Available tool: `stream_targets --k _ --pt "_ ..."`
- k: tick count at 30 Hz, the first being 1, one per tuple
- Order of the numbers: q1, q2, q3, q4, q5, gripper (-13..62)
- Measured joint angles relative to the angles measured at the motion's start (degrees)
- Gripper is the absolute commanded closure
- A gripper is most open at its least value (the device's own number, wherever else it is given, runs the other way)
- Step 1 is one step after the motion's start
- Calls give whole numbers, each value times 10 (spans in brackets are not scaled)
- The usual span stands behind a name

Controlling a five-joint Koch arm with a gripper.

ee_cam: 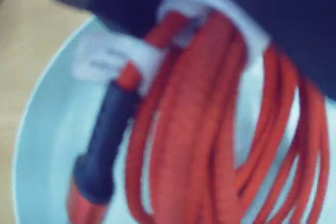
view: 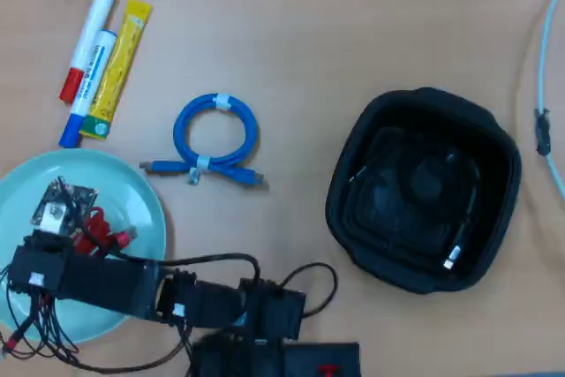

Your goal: Put a black charging cable in a black bowl and put a red charging cable in a green bowl

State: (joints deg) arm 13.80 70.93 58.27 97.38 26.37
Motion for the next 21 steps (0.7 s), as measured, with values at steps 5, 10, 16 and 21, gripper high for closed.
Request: stream_targets --k 5,10,16,21 --pt "63 9 41 5 -1 15" --pt "128 74 42 7 -11 15" --pt "210 135 76 16 -117 17" --pt "253 161 93 17 -142 17"
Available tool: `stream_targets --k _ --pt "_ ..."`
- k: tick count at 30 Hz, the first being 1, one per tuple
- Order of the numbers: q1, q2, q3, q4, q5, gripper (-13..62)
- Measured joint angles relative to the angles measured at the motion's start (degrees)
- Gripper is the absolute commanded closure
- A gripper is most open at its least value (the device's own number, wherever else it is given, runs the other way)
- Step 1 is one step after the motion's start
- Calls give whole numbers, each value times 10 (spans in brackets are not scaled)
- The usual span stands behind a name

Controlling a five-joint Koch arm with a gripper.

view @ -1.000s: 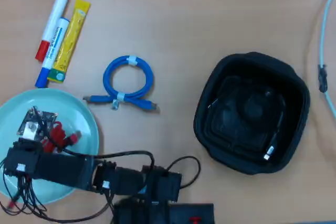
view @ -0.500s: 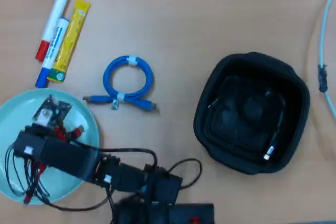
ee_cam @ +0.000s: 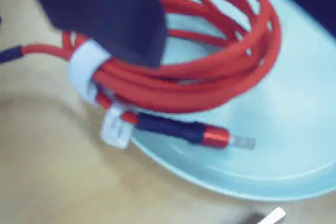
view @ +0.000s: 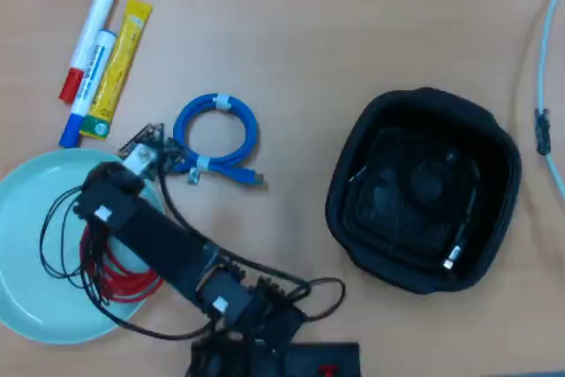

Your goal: Put a black charging cable in a black bowl and put a red charging cable in a green bowl

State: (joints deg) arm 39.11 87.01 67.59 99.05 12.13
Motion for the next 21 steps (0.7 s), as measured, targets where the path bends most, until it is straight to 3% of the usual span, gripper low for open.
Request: stream_targets --k 21 --pt "10 38 4 2 -2 16"
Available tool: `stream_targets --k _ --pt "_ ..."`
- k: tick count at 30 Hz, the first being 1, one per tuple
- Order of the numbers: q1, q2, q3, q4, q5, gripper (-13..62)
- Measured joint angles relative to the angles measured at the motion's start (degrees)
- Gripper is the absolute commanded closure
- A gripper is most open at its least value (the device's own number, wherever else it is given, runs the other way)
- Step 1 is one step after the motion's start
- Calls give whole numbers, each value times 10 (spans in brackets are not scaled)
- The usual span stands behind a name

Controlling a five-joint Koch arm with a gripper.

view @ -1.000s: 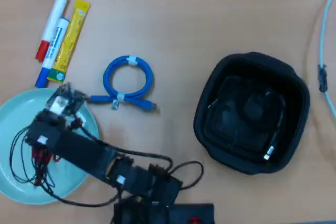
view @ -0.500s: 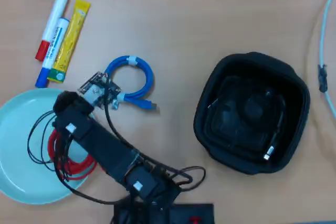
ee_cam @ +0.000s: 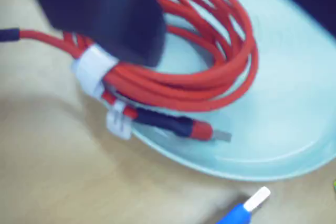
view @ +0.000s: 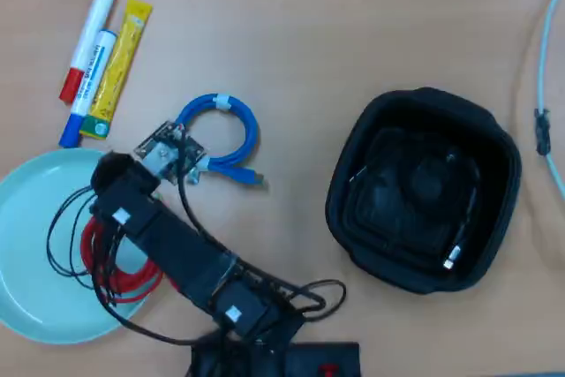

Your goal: Put a black charging cable in a black bowl and put a red charging cable in a green bowl

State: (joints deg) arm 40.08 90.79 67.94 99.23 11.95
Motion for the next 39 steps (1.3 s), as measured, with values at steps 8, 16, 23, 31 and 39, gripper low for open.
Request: stream_targets --k 8,16,23,31,39 --pt "-191 -34 43 -3 26 6" --pt "-234 -100 52 -30 70 6" --pt "-231 -138 3 -48 85 -4" --pt "-233 -227 2 -135 96 -62" --pt "-236 -287 1 -163 96 -38"
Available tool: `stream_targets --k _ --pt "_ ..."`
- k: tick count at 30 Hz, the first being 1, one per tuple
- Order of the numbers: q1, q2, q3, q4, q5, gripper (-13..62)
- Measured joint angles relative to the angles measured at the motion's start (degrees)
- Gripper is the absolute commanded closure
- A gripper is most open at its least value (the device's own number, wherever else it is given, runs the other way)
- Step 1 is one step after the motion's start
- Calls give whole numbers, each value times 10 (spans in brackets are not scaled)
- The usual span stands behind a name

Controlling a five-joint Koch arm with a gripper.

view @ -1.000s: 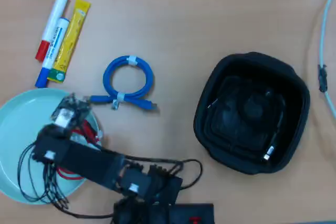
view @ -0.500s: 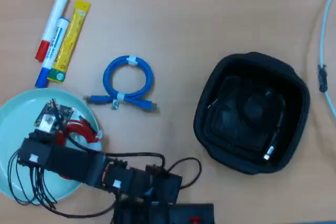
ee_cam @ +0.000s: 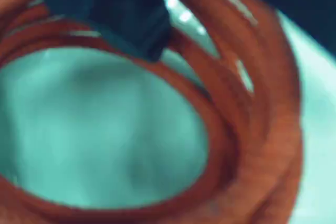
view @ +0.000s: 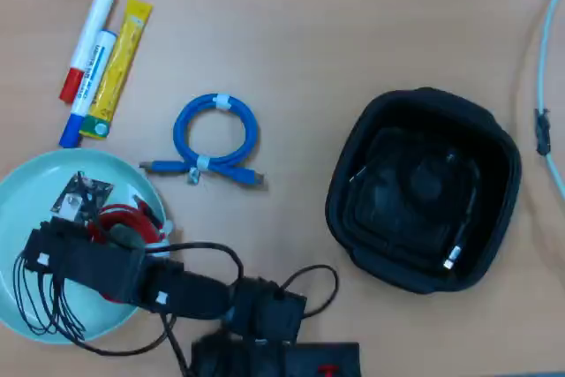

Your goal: Put a black charging cable in a black bowl and put a red charging cable in a green bowl

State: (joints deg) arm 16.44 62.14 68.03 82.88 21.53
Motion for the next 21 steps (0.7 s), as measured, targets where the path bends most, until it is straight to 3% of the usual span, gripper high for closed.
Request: stream_targets --k 2,4,8,9,11,15,21 --pt "0 -9 1 -2 0 23" --pt "-1 -11 2 -17 1 151" --pt "-1 -11 1 -54 12 575" --pt "-1 -11 -1 -62 11 604" --pt "-2 -11 -20 -66 12 524" --pt "-4 -11 -29 -64 28 576" --pt "-13 -11 -88 -50 24 576"
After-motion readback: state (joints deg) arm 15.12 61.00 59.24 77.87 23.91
